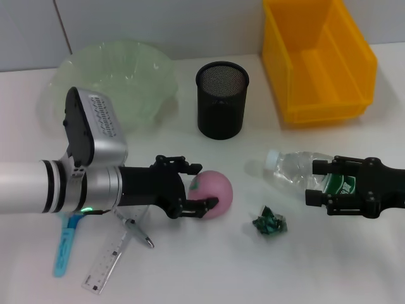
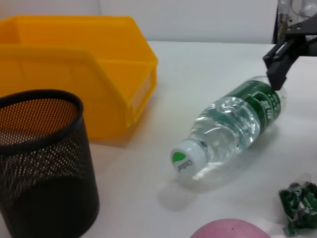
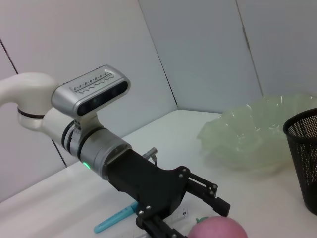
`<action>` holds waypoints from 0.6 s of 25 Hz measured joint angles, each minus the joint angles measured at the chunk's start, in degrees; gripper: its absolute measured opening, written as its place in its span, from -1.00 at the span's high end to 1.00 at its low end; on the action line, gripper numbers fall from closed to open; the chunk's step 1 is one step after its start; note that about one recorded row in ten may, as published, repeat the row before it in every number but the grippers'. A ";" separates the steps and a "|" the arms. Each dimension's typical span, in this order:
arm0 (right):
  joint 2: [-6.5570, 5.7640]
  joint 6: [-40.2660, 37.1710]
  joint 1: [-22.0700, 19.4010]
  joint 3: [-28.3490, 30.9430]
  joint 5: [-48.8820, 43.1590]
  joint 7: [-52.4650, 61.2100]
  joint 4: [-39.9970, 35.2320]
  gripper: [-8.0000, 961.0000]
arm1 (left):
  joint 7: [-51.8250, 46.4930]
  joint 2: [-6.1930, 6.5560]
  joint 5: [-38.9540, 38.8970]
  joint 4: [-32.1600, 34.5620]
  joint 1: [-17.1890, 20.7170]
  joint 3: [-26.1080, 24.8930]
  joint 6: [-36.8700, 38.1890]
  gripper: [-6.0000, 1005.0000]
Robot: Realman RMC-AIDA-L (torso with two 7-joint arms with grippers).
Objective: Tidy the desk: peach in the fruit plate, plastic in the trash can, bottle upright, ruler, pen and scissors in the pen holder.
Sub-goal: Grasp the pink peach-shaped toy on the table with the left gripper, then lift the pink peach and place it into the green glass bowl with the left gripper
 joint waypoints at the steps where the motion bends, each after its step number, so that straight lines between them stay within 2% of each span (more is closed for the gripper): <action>1: 0.00 0.00 -0.01 0.00 0.00 0.00 0.00 -0.70 | -1.20 0.05 0.16 -0.56 -0.51 0.21 -0.16 -0.57; 4: 0.00 0.00 -0.02 0.01 0.00 0.00 0.00 -0.70 | -2.05 0.10 0.10 -1.01 -0.92 0.39 0.04 -0.56; 11: 0.00 -0.02 -0.09 0.18 0.01 -0.01 -0.02 -0.70 | -1.87 0.32 -2.30 0.36 0.18 -1.02 3.80 -0.02; 14: 0.00 -0.01 -0.37 0.25 0.00 -0.02 0.00 -0.70 | -1.39 0.74 -5.24 3.11 2.88 -5.56 8.44 0.21; 15: 0.00 -0.01 -0.43 0.25 0.00 -0.02 0.00 -0.70 | -1.39 0.74 -5.24 3.11 2.88 -5.56 8.44 0.23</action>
